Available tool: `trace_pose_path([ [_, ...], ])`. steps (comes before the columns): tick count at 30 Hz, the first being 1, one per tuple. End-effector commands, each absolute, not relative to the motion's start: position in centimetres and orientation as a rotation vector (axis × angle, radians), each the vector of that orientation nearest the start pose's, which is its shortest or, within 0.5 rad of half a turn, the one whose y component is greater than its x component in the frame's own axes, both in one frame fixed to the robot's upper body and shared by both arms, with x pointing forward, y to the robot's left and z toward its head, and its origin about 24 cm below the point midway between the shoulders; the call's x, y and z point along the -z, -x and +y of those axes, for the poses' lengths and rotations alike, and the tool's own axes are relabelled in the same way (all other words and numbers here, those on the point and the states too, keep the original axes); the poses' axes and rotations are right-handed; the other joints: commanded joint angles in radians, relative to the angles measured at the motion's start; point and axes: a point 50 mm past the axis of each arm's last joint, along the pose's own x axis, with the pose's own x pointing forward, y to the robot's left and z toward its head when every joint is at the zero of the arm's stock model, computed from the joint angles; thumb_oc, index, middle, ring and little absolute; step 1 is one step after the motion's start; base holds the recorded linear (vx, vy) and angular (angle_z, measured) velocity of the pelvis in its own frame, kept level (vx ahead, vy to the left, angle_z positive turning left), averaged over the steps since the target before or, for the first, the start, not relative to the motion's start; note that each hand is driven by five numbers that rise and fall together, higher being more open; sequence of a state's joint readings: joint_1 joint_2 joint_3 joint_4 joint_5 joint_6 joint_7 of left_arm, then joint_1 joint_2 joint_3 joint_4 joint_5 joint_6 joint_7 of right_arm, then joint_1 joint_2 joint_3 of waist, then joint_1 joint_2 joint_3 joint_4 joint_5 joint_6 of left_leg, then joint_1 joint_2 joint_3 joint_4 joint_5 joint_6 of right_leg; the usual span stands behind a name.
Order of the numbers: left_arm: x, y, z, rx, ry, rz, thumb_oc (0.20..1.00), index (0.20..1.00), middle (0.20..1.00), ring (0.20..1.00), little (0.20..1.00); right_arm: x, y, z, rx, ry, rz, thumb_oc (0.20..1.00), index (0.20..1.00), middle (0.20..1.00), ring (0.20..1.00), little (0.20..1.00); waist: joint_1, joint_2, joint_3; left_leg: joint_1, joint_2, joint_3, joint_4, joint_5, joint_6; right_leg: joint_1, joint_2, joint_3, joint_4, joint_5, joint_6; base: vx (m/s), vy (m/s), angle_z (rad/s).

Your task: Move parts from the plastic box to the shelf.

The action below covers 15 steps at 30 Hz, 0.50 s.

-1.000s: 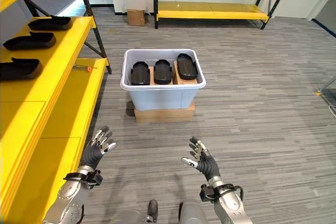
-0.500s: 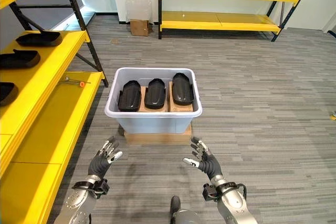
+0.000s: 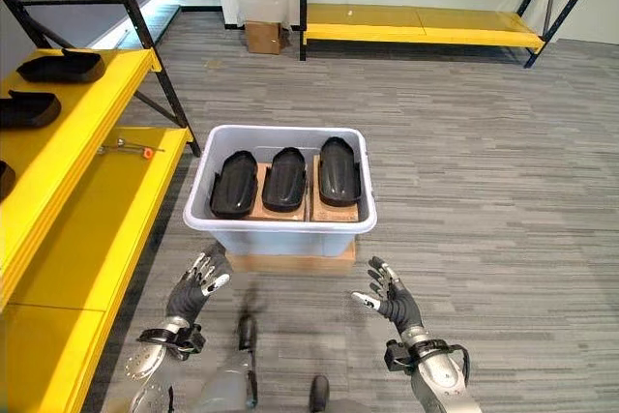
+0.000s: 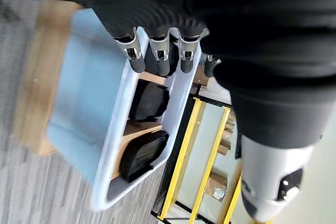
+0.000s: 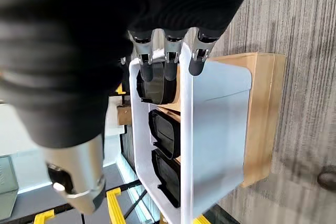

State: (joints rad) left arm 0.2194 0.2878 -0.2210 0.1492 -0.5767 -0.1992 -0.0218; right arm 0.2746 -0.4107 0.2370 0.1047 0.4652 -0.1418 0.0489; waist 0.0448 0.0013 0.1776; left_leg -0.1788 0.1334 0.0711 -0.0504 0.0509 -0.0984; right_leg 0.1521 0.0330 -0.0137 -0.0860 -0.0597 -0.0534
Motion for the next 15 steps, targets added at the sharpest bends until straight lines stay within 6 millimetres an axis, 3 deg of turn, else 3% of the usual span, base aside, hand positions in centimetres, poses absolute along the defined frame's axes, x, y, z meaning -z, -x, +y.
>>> trace_pose_path([
  [1,0.2,-19.3,18.6,0.072,0.255,0.121,1.0,1.0,1.0,1.0,1.0,0.5,-18.1,-19.0,-0.164,-0.111,0.189,1.0,1.0,1.0,1.0,1.0,-0.012,-0.053,-0.062,-0.031,-0.059,0.004,0.049,0.117,0.055,0.003,-0.06,-0.022,0.161,-0.076,0.115,0.31,0.141,-0.81],
  [4,0.0,-19.5,18.7,0.078,0.245,0.116,1.0,1.0,1.0,1.0,1.0,0.3,-18.2,-18.7,-0.183,-0.112,0.183,1.0,1.0,1.0,1.0,1.0,-0.012,-0.063,-0.075,-0.04,-0.077,0.023,0.095,0.073,0.072,0.009,-0.093,-0.028,0.192,-0.075,0.133,0.29,0.15,-0.24],
  [9,-0.1,-19.5,19.4,0.082,0.195,0.126,1.0,1.0,1.0,1.0,1.0,0.5,-18.3,-17.7,-0.221,-0.127,0.188,1.0,1.0,1.0,1.0,1.0,-0.005,-0.088,-0.104,-0.008,-0.153,0.025,0.149,-0.036,0.13,-0.039,-0.165,-0.017,0.324,0.078,0.189,0.26,0.152,0.11],
  [13,-0.1,-19.5,19.6,0.083,0.17,0.131,1.0,1.0,1.0,1.0,1.0,0.5,-18.3,-17.6,-0.232,-0.123,0.191,1.0,1.0,1.0,1.0,1.0,-0.011,-0.083,-0.102,0.012,-0.167,0.019,0.141,-0.053,0.148,-0.086,-0.165,-0.011,0.406,0.153,0.203,0.14,0.102,0.15],
  [15,-0.2,-19.9,19.6,0.09,0.146,0.13,1.0,1.0,1.0,1.0,1.0,0.5,-18.3,-17.3,-0.238,-0.124,0.192,1.0,1.0,1.0,1.0,1.0,-0.028,-0.068,-0.081,0.055,-0.17,-0.001,0.127,-0.069,0.166,-0.167,-0.145,0.002,0.576,0.249,0.215,0.15,0.131,0.25],
])
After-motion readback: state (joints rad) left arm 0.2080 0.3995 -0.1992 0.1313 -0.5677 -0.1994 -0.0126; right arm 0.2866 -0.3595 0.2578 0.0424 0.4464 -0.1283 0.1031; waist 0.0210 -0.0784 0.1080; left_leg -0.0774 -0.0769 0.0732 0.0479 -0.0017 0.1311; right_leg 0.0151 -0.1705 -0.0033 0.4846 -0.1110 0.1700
